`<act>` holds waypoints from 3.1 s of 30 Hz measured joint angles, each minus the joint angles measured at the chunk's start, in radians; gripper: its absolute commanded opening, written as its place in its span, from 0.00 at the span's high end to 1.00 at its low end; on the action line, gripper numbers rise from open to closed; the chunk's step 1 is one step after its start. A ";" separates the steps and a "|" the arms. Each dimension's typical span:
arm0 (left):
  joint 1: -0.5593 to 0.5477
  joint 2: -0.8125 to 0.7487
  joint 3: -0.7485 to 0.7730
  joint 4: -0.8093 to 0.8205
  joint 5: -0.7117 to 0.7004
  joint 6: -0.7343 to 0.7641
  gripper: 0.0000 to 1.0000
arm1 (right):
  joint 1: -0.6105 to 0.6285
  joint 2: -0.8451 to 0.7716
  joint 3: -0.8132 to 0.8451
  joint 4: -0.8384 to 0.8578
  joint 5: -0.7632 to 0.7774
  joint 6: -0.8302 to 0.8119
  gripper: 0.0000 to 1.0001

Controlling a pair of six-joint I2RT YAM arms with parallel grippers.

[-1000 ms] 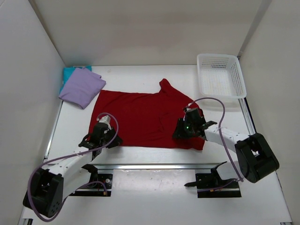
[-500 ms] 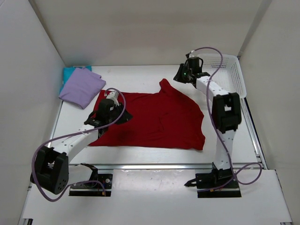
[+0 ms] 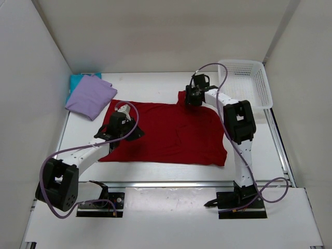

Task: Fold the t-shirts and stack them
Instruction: Grap the side of the flattened tshirt furthest away from the robot with both arms

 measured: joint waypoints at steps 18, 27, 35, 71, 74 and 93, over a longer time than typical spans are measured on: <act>0.032 0.011 -0.024 0.023 0.000 0.000 0.70 | 0.329 -0.367 -0.470 0.098 0.205 -0.006 0.56; 0.039 0.011 -0.044 0.042 0.006 0.000 0.70 | 0.068 -0.328 -0.359 0.171 0.016 0.016 0.62; 0.056 0.011 -0.044 0.049 0.008 0.000 0.70 | 0.066 -0.139 -0.175 0.099 -0.046 -0.001 0.48; 0.216 0.023 -0.047 0.135 0.051 -0.070 0.69 | 0.078 -0.365 -0.326 0.124 0.196 -0.023 0.42; 0.261 0.026 -0.044 0.154 0.052 -0.085 0.69 | 0.048 -0.347 -0.331 0.098 0.185 -0.015 0.53; 0.307 0.204 0.075 0.184 0.068 -0.113 0.70 | -0.008 0.160 0.268 -0.111 -0.162 -0.071 1.00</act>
